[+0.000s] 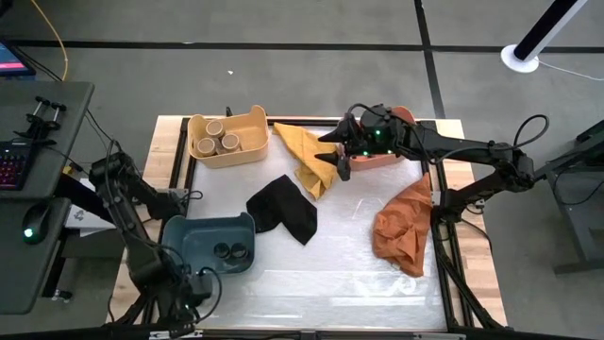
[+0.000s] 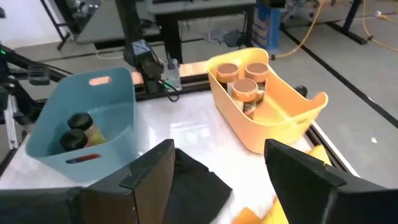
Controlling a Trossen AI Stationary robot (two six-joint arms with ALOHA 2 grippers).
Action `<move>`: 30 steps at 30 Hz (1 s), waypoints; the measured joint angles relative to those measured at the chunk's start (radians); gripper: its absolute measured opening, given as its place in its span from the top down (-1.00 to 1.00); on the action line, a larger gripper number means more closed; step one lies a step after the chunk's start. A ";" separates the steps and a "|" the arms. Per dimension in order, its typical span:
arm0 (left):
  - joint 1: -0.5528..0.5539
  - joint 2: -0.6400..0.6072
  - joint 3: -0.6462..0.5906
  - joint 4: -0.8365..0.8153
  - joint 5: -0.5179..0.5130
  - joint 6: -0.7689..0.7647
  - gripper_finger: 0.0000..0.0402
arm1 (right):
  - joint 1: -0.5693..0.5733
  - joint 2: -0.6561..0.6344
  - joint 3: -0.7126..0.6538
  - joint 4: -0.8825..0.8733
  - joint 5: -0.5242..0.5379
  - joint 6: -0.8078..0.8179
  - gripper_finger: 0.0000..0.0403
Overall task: Sort spices by type
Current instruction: Put the black spice bottle into the blue bin
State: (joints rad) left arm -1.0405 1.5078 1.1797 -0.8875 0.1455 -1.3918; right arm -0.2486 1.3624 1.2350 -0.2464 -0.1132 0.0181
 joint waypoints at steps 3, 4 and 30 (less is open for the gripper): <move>0.007 -0.005 0.001 -0.033 -0.011 -0.004 1.00 | 0.000 0.000 0.000 -0.004 0.000 0.000 -0.22; 0.007 -0.010 0.001 -0.042 -0.020 -0.008 1.00 | 0.000 0.000 0.000 -0.004 -0.001 0.000 -0.22; 0.019 -0.032 -0.041 -0.048 -0.062 0.082 1.00 | 0.000 0.000 0.000 -0.009 -0.001 0.000 -0.22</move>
State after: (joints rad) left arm -1.0210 1.4761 1.1383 -0.9360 0.0834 -1.3098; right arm -0.2489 1.3624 1.2350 -0.2554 -0.1143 0.0181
